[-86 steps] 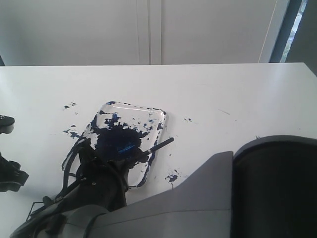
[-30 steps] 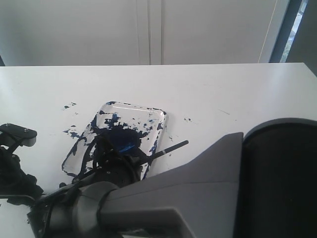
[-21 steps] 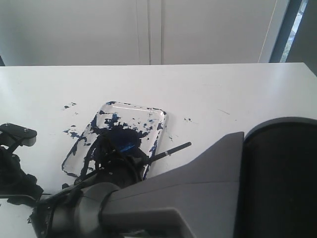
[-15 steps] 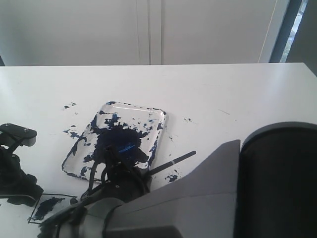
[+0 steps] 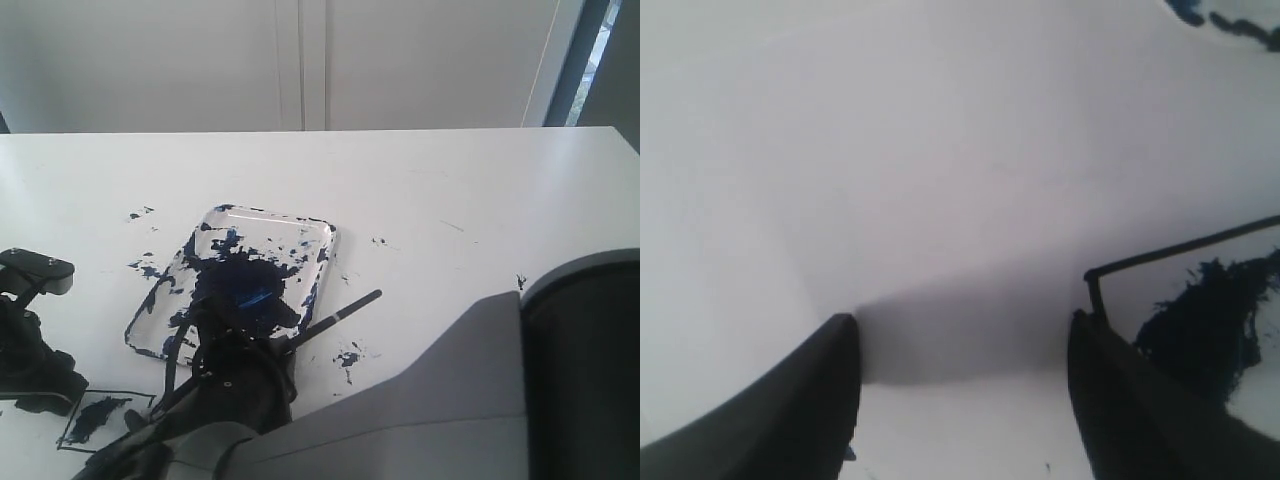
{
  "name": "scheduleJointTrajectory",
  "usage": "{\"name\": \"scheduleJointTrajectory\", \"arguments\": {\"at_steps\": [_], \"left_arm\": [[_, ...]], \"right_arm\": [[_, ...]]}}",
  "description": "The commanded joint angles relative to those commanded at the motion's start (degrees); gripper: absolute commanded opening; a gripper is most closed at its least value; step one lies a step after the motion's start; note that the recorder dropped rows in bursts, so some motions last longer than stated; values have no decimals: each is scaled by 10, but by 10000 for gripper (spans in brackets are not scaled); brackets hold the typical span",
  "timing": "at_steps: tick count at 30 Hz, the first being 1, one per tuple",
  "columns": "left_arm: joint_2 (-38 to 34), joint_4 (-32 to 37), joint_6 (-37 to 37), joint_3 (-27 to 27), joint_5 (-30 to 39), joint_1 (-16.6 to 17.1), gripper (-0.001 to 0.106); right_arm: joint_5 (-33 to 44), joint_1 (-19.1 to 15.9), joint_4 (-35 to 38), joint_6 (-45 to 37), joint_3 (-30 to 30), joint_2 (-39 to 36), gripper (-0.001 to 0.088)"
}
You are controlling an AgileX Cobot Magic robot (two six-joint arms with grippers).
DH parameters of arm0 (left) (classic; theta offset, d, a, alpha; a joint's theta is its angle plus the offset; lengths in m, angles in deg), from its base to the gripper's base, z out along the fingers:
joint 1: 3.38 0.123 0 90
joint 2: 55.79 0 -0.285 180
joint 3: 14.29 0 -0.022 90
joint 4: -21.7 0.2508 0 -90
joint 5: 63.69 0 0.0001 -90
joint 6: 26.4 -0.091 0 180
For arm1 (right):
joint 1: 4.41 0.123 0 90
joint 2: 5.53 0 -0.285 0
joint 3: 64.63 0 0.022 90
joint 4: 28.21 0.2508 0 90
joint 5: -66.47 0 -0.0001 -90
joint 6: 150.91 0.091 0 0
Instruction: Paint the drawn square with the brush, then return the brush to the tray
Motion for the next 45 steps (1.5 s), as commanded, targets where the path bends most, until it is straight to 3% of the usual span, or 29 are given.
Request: {"name": "scheduleJointTrajectory", "arguments": {"at_steps": [4, 10, 15, 21, 24, 29, 45], "left_arm": [[0, 0, 21, -1, -10, 0, 640], [17, 0, 51, -1, -54, 0, 640], [26, 0, 51, -1, -69, 0, 640], [26, 0, 51, -1, -71, 0, 640], [26, 0, 51, -1, -71, 0, 640], [26, 0, 51, -1, -71, 0, 640], [26, 0, 49, -1, -71, 0, 640]], "right_arm": [[0, -30, 36, 45, 0, 10, 0], [0, -114, 104, 113, 0, 64, 0], [-78, -176, 238, 63, 0, 116, 0], [-152, -231, 324, 38, 0, 125, 0], [-176, -247, 372, -2, 0, 125, 0], [-212, -263, 384, -3, 0, 125, 0], [-261, -269, 396, 44, 0, 95, 25]]}}
